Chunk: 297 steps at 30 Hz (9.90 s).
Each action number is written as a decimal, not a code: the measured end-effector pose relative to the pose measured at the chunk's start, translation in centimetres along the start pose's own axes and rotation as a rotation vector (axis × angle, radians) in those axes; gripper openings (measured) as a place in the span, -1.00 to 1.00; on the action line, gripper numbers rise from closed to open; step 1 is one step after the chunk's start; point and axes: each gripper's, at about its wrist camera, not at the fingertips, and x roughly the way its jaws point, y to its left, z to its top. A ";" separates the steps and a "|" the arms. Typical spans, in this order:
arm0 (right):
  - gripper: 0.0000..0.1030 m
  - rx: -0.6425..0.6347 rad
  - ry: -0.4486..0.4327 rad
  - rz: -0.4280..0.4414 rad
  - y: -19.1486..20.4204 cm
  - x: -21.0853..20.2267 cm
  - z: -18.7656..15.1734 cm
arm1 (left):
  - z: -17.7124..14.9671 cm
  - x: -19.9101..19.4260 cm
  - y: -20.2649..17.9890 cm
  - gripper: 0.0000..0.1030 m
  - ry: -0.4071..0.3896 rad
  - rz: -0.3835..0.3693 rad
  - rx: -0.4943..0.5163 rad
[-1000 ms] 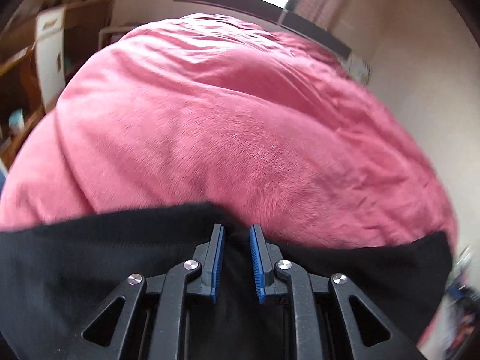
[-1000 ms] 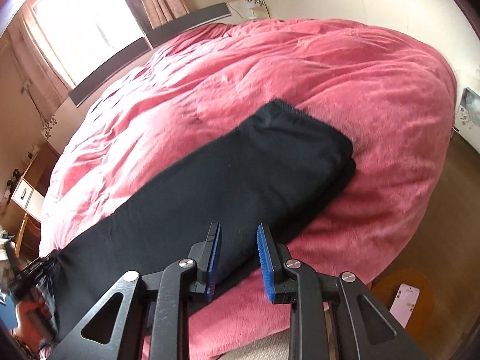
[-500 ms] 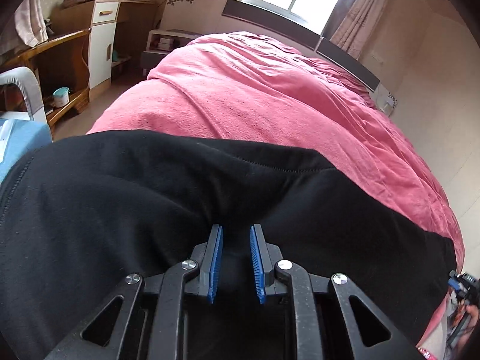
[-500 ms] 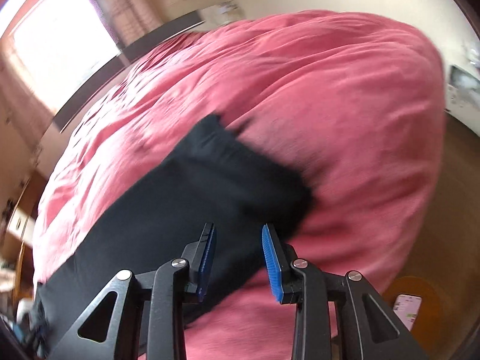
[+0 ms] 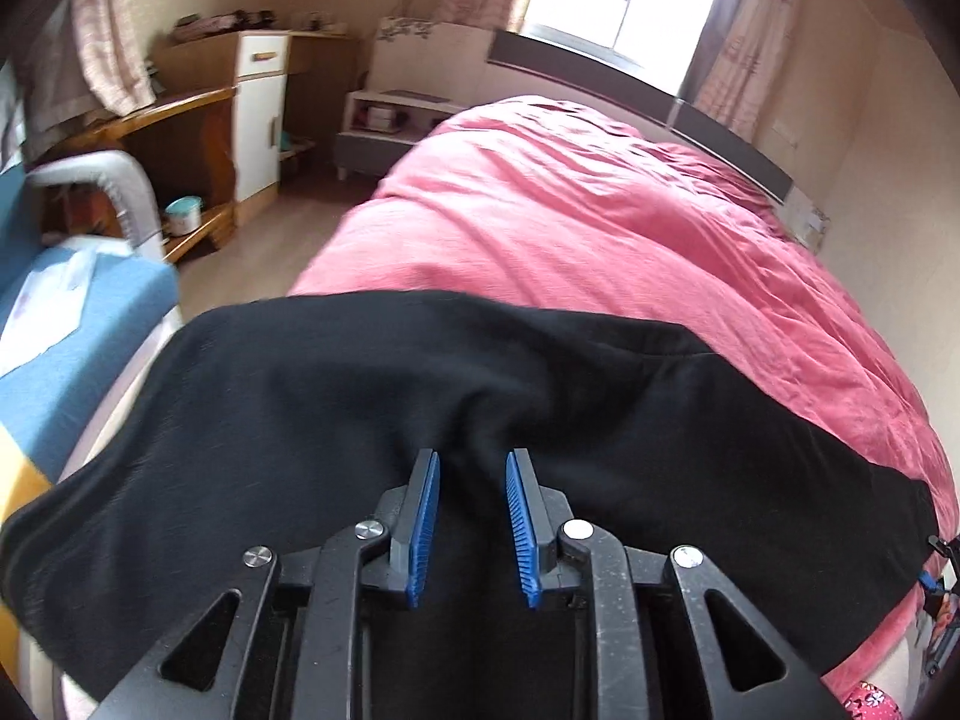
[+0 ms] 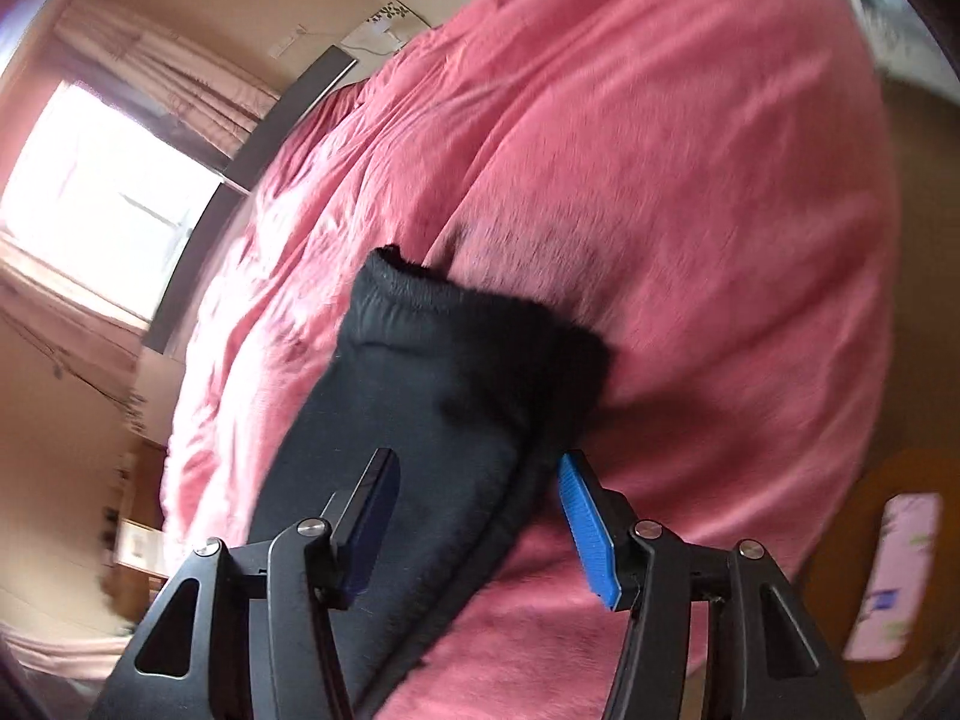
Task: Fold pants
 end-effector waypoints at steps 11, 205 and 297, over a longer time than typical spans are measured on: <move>-0.16 0.064 -0.001 0.143 -0.6 2.8 0.1 | -1.4 -0.2 1.2 -0.45 0.011 0.013 0.015; -0.58 -1.070 0.425 0.289 25.3 9.0 -33.2 | 5.8 -10.6 6.4 -0.74 0.087 -0.482 -0.347; -0.41 -0.619 0.166 0.067 19.5 8.0 -12.5 | -5.5 -1.1 -21.7 -0.21 0.069 -0.297 0.614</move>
